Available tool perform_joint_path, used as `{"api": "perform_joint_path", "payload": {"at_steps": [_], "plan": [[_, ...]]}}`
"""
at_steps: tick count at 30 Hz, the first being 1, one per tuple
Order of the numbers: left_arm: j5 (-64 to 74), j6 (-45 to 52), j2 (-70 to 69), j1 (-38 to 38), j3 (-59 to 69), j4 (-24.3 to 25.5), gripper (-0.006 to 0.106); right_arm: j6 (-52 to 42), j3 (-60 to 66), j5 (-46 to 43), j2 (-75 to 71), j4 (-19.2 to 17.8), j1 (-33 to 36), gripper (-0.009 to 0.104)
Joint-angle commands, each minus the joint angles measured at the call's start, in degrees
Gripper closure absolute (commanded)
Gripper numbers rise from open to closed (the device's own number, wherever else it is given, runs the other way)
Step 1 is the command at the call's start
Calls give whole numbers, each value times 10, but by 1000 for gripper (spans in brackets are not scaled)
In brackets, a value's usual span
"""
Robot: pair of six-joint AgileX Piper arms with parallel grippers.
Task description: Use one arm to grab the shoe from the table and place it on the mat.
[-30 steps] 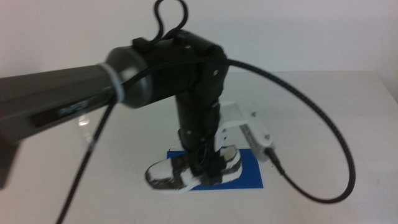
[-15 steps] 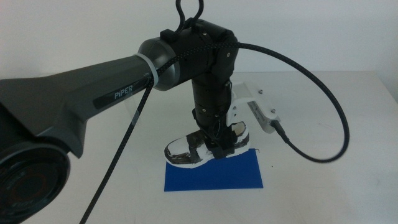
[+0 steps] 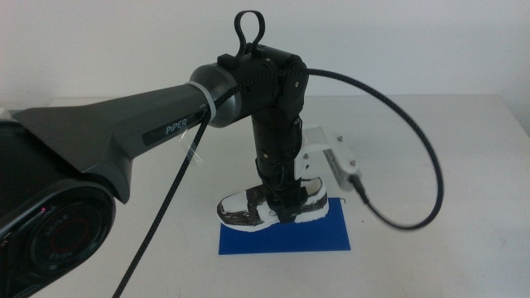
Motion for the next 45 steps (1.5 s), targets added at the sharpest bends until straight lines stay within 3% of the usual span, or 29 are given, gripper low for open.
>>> {"api": "perform_joint_path", "payload": {"at_steps": [1, 5, 32, 33, 38, 45], "plan": [[43, 64, -34, -4, -17, -15, 102, -7, -5, -45, -12, -5, 2, 29], [54, 131, -30, -4, -17, -23, 102, -7, -5, -45, -12, -5, 2, 29], [8, 114, 11, -4, -16, -40, 100, -7, -5, -45, -12, -5, 2, 29], [27, 114, 11, -3, -16, -37, 34, -7, -5, -45, -12, -5, 2, 29], [42, 114, 11, -3, -24, -35, 7, -7, -5, -45, -12, -5, 2, 29], [56, 110, -7, -3, -42, -32, 7, -7, -5, -45, -12, -5, 2, 29]]}}
